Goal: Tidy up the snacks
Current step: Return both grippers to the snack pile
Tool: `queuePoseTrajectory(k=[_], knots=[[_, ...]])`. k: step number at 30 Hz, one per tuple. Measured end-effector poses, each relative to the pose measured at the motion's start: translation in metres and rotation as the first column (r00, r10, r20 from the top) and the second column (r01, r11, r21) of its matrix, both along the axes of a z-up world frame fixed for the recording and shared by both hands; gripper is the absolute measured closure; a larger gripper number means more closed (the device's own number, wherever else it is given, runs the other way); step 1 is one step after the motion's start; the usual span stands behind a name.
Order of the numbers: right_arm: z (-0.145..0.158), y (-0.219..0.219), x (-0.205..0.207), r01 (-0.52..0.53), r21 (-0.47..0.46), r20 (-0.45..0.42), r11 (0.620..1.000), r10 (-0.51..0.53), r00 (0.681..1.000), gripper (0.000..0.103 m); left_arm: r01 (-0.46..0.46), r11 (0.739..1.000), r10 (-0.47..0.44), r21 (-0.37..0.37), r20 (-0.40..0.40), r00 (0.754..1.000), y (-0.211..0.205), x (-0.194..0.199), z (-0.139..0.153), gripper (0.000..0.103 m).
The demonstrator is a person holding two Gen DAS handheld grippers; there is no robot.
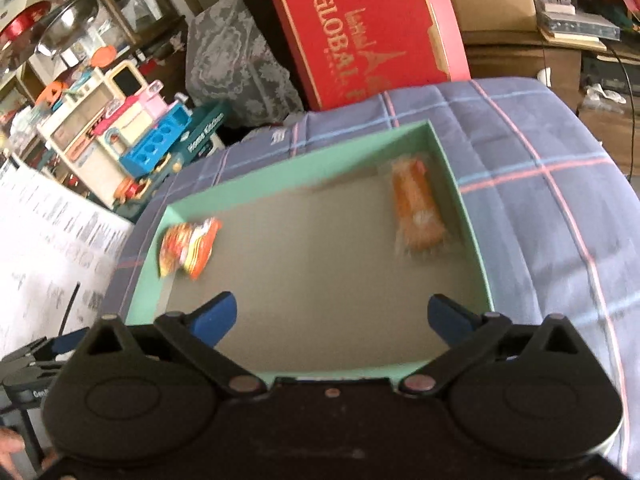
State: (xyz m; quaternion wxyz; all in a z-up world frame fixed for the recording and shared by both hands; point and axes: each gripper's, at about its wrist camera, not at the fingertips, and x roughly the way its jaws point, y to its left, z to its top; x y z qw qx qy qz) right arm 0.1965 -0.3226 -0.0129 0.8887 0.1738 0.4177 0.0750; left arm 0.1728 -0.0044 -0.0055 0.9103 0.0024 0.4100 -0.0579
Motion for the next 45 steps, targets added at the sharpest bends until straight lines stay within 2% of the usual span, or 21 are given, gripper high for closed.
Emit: queuePoseTrajectory(k=[4,8,15,24,26,28,33,35,36,37,39,42,45], knots=[[-0.007,0.007,-0.026,-0.013,-0.009,-0.022,1.000,0.013,1.000,0.000,-0.017,1.000,0.017,-0.008,-0.028,0.999,0.007,-0.028,-0.008,0.000],[-0.010,0.008,-0.055,0.000,0.021,-0.020,1.000,0.001,1.000,0.000,-0.031,1.000,0.030,-0.004,-0.049,0.998,0.010,-0.055,-0.017,0.000],[-0.022,0.007,-0.096,0.015,0.056,-0.043,0.998,-0.012,0.999,0.000,-0.002,1.000,0.002,0.002,-0.101,0.995,0.002,-0.090,-0.037,0.000],[-0.033,0.003,-0.133,0.034,0.094,-0.049,0.995,-0.029,0.998,0.000,0.010,1.000,-0.009,0.005,-0.068,0.998,-0.005,-0.100,-0.038,0.002],[-0.040,0.005,-0.136,0.029,0.102,-0.063,0.994,-0.022,0.998,0.000,-0.002,1.000,0.001,-0.007,-0.067,0.998,-0.005,-0.097,-0.039,0.008],[-0.045,0.007,-0.137,0.026,0.105,-0.075,0.994,-0.019,0.997,0.000,0.000,1.000,-0.001,-0.014,-0.069,0.998,-0.007,-0.095,-0.042,0.019],[-0.049,0.014,-0.136,0.001,0.108,-0.079,0.994,0.008,0.997,0.000,0.028,1.000,-0.028,-0.001,-0.055,0.998,-0.020,-0.093,-0.047,0.040],[-0.047,0.016,-0.134,-0.012,0.099,-0.069,0.995,0.019,0.997,0.000,0.042,0.999,-0.042,0.006,-0.052,0.998,-0.025,-0.090,-0.050,0.053],[-0.047,0.017,-0.133,-0.019,0.095,-0.064,0.995,0.025,0.998,0.000,0.045,0.999,-0.045,0.010,-0.058,0.997,-0.026,-0.089,-0.052,0.067],[-0.047,0.017,-0.131,-0.025,0.092,-0.062,0.995,0.031,0.998,0.000,0.050,0.999,-0.050,0.010,-0.069,0.996,-0.027,-0.088,-0.053,0.075],[-0.049,0.020,-0.128,-0.035,0.090,-0.062,0.995,0.041,0.997,0.000,0.064,0.998,-0.064,-0.007,-0.087,0.994,-0.025,-0.087,-0.055,0.080],[-0.053,0.022,-0.125,-0.059,0.084,-0.064,0.995,0.064,0.996,0.000,0.092,0.996,-0.093,-0.017,-0.099,0.991,-0.023,-0.089,-0.054,0.082],[-0.057,0.023,-0.124,-0.088,0.078,-0.068,0.993,0.094,0.993,0.000,0.160,0.986,-0.165,-0.054,-0.132,0.977,-0.021,-0.094,-0.054,0.083]])
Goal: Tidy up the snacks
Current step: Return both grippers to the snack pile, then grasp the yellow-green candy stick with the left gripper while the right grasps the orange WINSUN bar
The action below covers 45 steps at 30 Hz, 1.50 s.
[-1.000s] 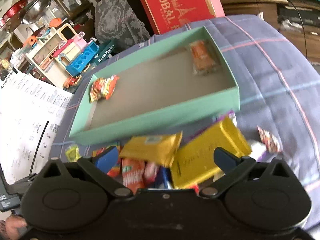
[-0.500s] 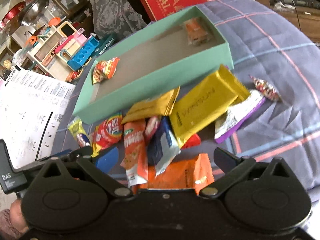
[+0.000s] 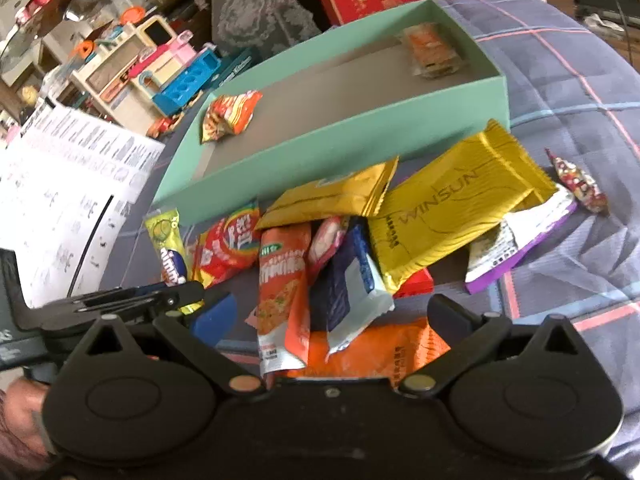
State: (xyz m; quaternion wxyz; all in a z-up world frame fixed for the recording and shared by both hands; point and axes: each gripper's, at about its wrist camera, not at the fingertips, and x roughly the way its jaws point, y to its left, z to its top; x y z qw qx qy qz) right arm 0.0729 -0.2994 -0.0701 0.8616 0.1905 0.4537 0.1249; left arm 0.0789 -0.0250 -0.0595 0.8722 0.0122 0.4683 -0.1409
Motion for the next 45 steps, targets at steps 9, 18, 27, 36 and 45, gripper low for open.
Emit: queuePoseTrajectory(k=[9,18,27,36,45], knots=[[-0.002,0.002,-0.011,-0.082,0.001,-0.042,0.997,0.081,0.996,0.000,0.010,1.000,-0.010,-0.008,-0.024,1.000,0.001,-0.004,-0.005,0.078],[0.005,0.018,-0.017,-0.208,-0.114,-0.039,0.971,0.205,0.978,0.000,-0.034,0.999,0.034,0.001,-0.020,0.999,0.010,-0.006,-0.008,0.068],[-0.001,0.048,-0.003,-0.389,-0.279,-0.040,0.878,0.394,0.918,0.000,-0.090,0.996,0.090,-0.004,-0.004,0.996,0.018,-0.007,-0.002,0.060],[0.002,0.036,-0.019,-0.375,-0.250,-0.043,0.893,0.377,0.925,0.000,-0.123,0.992,0.122,0.038,0.044,0.992,0.006,0.014,-0.002,0.063],[0.012,0.039,-0.018,-0.396,-0.270,-0.016,0.878,0.407,0.913,0.000,-0.023,0.999,0.022,0.024,0.022,1.000,0.004,0.014,-0.001,0.088]])
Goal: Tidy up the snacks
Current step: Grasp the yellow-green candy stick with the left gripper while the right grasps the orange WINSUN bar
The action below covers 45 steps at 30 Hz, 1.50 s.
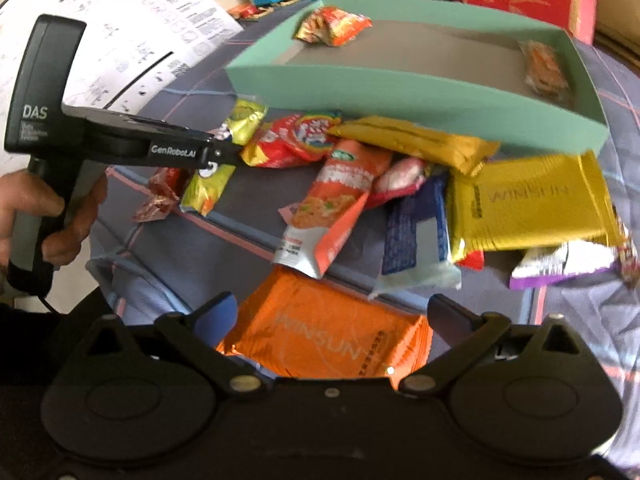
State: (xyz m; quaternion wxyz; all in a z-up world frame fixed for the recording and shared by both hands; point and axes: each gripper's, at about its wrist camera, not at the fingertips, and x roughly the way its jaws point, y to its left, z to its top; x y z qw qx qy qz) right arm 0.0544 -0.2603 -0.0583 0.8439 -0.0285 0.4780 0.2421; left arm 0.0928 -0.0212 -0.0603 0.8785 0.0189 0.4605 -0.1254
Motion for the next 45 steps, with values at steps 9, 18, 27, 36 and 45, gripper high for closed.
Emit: queuePoseTrajectory(k=[9,18,27,36,45], knots=[[-0.010,0.018,-0.005,-0.176,-0.058,-0.006,0.983,0.176,0.984,0.001,0.048,0.999,-0.048,-0.007,-0.054,0.997,0.006,-0.006,-0.006,0.087],[-0.011,0.001,-0.011,-0.088,-0.040,0.040,0.995,0.089,0.995,0.038,0.021,1.000,-0.020,0.005,-0.070,0.997,0.001,-0.009,-0.012,0.075],[-0.013,-0.005,-0.004,-0.010,-0.012,0.017,1.000,0.010,1.000,0.035,0.035,0.999,-0.034,0.018,-0.057,0.998,-0.003,-0.015,-0.014,0.069],[-0.011,0.002,-0.006,0.007,-0.051,0.055,0.999,-0.004,0.998,0.050,0.032,0.999,-0.031,0.021,-0.043,0.999,-0.001,-0.024,-0.008,0.087],[0.003,-0.010,-0.016,0.094,0.111,-0.036,0.989,-0.090,0.995,0.052,0.038,0.999,-0.038,-0.033,0.012,0.999,0.003,-0.034,0.020,0.087]])
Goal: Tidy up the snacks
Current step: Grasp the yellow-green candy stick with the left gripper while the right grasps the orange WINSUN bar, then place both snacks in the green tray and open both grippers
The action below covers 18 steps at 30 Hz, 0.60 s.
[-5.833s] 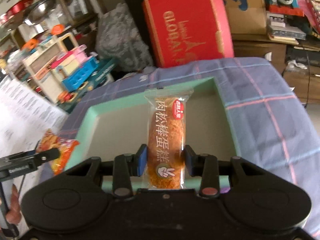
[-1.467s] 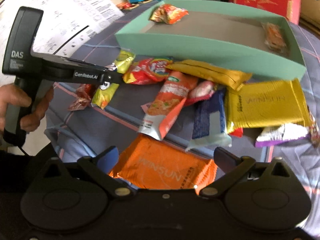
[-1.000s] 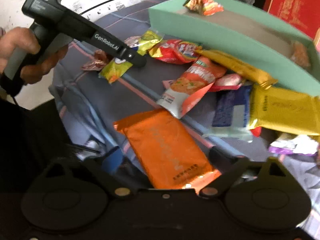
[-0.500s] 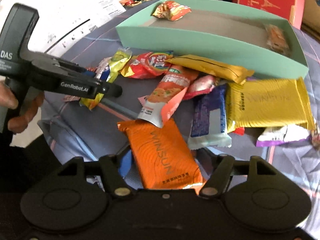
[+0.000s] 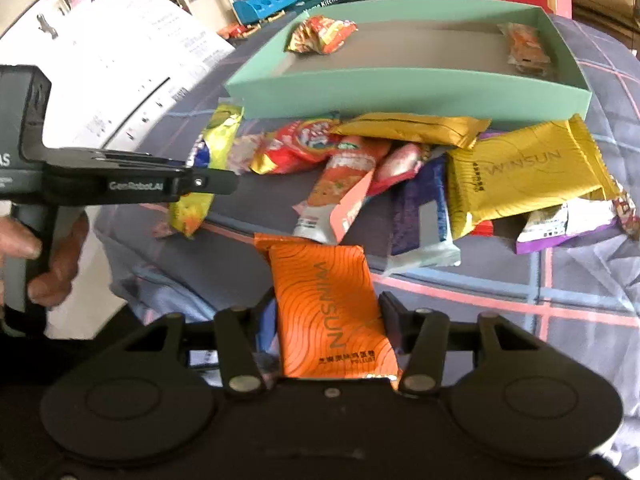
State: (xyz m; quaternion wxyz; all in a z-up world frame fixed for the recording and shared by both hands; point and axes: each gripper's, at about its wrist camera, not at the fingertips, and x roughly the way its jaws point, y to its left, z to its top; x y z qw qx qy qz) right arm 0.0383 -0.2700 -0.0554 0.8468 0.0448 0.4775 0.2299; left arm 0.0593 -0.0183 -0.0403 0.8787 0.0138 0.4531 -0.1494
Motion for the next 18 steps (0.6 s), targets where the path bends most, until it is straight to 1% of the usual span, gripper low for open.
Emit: queuePoseTrajectory(k=[3,8,13,16,18], knots=[[0.008,0.000,-0.002,0.006,0.030,0.002,1.000,-0.006,1.000,0.052,-0.005,1.000,0.005,-0.009,0.012,1.000,0.004,-0.003,0.007,0.087],[0.027,0.002,0.000,0.004,0.080,0.014,0.997,-0.005,1.000,0.052,-0.017,0.999,0.019,-0.045,0.046,0.999,0.015,-0.006,0.024,0.087],[0.048,0.003,0.010,-0.009,0.150,0.026,0.989,0.005,1.000,0.052,-0.043,0.996,0.048,-0.077,0.070,0.996,0.028,0.002,0.040,0.087],[0.058,0.002,0.018,-0.004,0.151,0.056,0.988,-0.005,0.998,0.052,-0.053,0.995,0.059,-0.087,0.071,0.996,0.032,0.011,0.045,0.087],[0.063,0.000,0.029,0.015,0.144,0.073,0.989,-0.026,0.997,0.052,-0.051,0.996,0.057,-0.075,0.073,0.996,0.032,0.019,0.046,0.087]])
